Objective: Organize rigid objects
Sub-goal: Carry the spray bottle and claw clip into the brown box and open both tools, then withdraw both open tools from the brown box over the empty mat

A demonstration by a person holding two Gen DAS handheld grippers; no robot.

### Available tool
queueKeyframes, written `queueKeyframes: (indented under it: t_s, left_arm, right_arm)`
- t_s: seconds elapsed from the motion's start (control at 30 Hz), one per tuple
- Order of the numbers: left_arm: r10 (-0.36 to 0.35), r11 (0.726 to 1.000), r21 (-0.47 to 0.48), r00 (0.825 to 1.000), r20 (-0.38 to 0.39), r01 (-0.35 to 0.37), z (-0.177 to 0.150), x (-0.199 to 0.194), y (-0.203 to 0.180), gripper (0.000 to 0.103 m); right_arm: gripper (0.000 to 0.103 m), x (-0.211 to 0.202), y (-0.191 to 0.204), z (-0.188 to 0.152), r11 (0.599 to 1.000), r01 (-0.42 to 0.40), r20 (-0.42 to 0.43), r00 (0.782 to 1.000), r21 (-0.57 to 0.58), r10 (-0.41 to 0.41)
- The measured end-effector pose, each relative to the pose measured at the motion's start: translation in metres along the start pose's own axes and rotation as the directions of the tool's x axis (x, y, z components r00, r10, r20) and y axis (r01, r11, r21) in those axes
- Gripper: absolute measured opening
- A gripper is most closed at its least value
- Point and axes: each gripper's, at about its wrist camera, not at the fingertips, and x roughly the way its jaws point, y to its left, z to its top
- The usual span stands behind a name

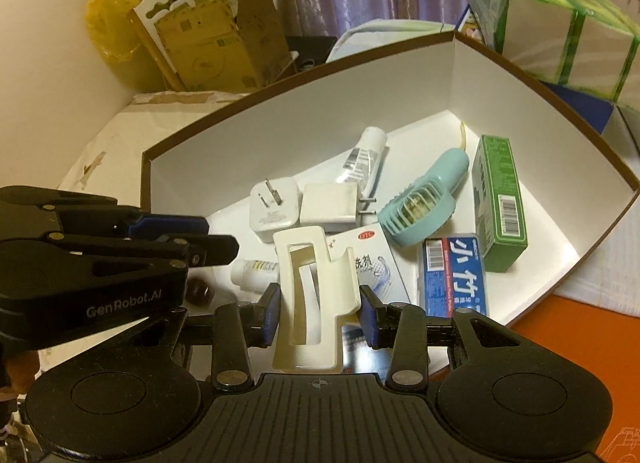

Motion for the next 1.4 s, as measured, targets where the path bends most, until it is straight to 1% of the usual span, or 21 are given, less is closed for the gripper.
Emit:
queueKeyframes:
  t_s: [0.03, 0.07, 0.37, 0.47, 0.5, 0.6, 0.87, 1.1, 1.27, 1.4]
  left_arm:
    - [0.000, 1.000, 0.001, 1.000, -0.003, 0.000, 0.001, 0.001, 0.000, 0.027]
    - [0.000, 1.000, 0.001, 1.000, -0.004, 0.000, 0.001, 0.002, 0.001, 0.028]
    - [-0.006, 1.000, 0.008, 1.000, -0.012, 0.006, 0.001, 0.000, 0.004, 0.032]
    - [-0.008, 1.000, 0.011, 1.000, -0.012, 0.008, 0.000, -0.002, 0.005, 0.035]
    - [-0.008, 1.000, 0.013, 1.000, -0.010, 0.008, 0.000, -0.003, 0.005, 0.036]
    - [-0.011, 1.000, 0.016, 1.000, -0.008, 0.011, -0.002, -0.005, 0.005, 0.036]
    - [-0.016, 1.000, 0.012, 1.000, 0.013, 0.016, -0.006, -0.012, 0.002, 0.040]
    - [-0.013, 1.000, 0.013, 0.999, 0.051, 0.013, -0.008, -0.027, -0.004, 0.042]
    - [0.005, 1.000, 0.003, 0.996, 0.086, -0.006, -0.014, -0.044, -0.013, 0.048]
    - [0.028, 1.000, -0.013, 0.991, 0.131, -0.026, -0.023, -0.063, -0.023, 0.062]
  right_arm:
    - [0.037, 0.000, 0.000, 0.000, 1.000, -0.003, -0.004, 1.000, 0.001, 0.003]
    - [0.037, 0.001, 0.000, -0.001, 1.000, -0.004, -0.007, 1.000, 0.004, 0.004]
    - [0.037, 0.000, 0.001, -0.001, 1.000, -0.012, -0.015, 1.000, 0.018, 0.012]
    - [0.038, 0.000, 0.003, -0.001, 0.999, -0.043, -0.007, 0.999, 0.010, 0.043]
    - [0.039, 0.000, 0.004, -0.002, 0.999, -0.050, -0.007, 0.999, 0.006, 0.050]
    - [0.049, -0.002, 0.009, -0.004, 0.999, -0.033, -0.002, 0.999, -0.018, 0.033]
    - [0.055, -0.013, 0.009, -0.010, 0.999, -0.001, 0.023, 1.000, -0.032, 0.002]
    - [0.062, -0.028, 0.006, -0.016, 0.999, 0.036, 0.065, 0.997, -0.030, -0.034]
    - [0.065, -0.042, 0.004, -0.023, 0.999, 0.045, 0.107, 0.993, -0.023, -0.042]
    - [0.066, -0.059, 0.002, -0.034, 0.999, 0.034, 0.153, 0.988, -0.031, -0.028]
